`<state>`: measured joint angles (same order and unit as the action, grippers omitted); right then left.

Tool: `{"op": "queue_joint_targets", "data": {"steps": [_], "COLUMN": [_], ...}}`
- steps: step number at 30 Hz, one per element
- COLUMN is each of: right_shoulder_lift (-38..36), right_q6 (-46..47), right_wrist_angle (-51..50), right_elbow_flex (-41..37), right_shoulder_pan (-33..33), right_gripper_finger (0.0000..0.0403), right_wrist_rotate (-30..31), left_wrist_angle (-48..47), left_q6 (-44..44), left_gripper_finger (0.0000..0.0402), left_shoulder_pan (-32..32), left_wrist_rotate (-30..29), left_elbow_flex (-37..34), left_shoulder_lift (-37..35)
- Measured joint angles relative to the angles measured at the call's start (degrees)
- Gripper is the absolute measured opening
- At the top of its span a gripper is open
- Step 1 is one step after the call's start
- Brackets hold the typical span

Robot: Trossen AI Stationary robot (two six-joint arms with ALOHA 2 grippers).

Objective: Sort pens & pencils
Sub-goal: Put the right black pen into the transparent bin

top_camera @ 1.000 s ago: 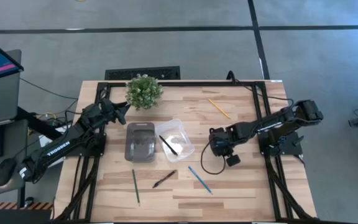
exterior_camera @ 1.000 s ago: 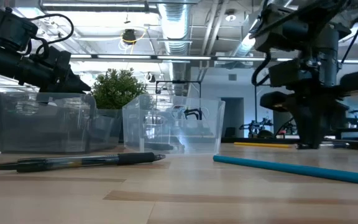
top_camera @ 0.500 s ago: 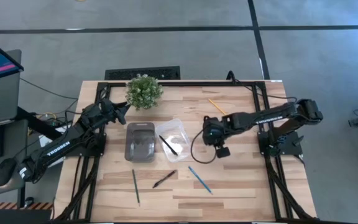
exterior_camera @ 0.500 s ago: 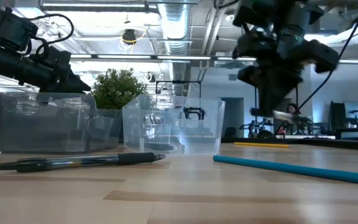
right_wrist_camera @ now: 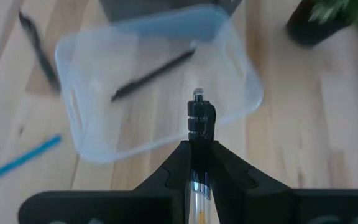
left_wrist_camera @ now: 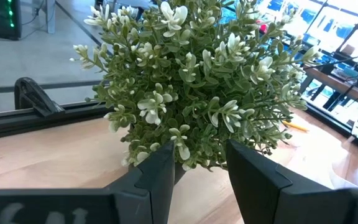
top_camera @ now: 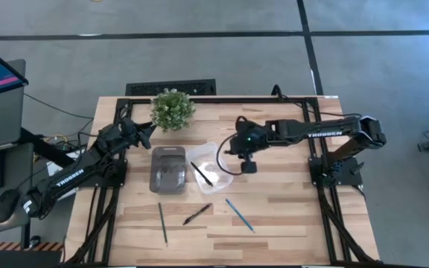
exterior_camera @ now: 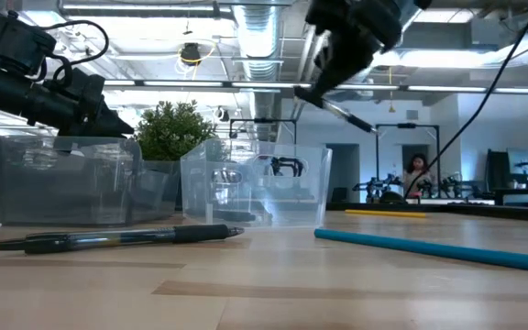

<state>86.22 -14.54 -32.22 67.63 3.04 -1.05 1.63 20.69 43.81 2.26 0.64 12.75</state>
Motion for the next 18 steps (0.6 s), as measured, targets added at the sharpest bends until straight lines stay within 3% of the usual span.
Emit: {"op": "queue_joint_targets", "data": {"steps": [3, 11, 18], "right_shoulder_lift": [0.02, 0.38, 0.39], "right_q6": [-1.63, -17.64, -28.04], "right_wrist_angle": [3.45, 11.72, 15.17], "right_elbow_flex": [0.5, 0.57, 0.57], "right_shoulder_pan": [0.07, -0.05, -0.43], "right_gripper_finger": [0.0068, 0.0068, 0.0068], "right_wrist_rotate": [-0.16, -0.93, -10.77], "left_wrist_angle": [0.0, 0.0, -0.11], "left_q6": [-0.5, -1.55, -4.54], "left_gripper_finger": [0.0135, 0.0135, 0.0135], "left_shoulder_pan": [0.0, 0.0, 0.02], "left_wrist_rotate": [0.0, -0.13, -1.09], "left_elbow_flex": [-0.02, 0.0, 0.0], "left_shoulder_lift": [0.0, 0.0, 0.0]}}
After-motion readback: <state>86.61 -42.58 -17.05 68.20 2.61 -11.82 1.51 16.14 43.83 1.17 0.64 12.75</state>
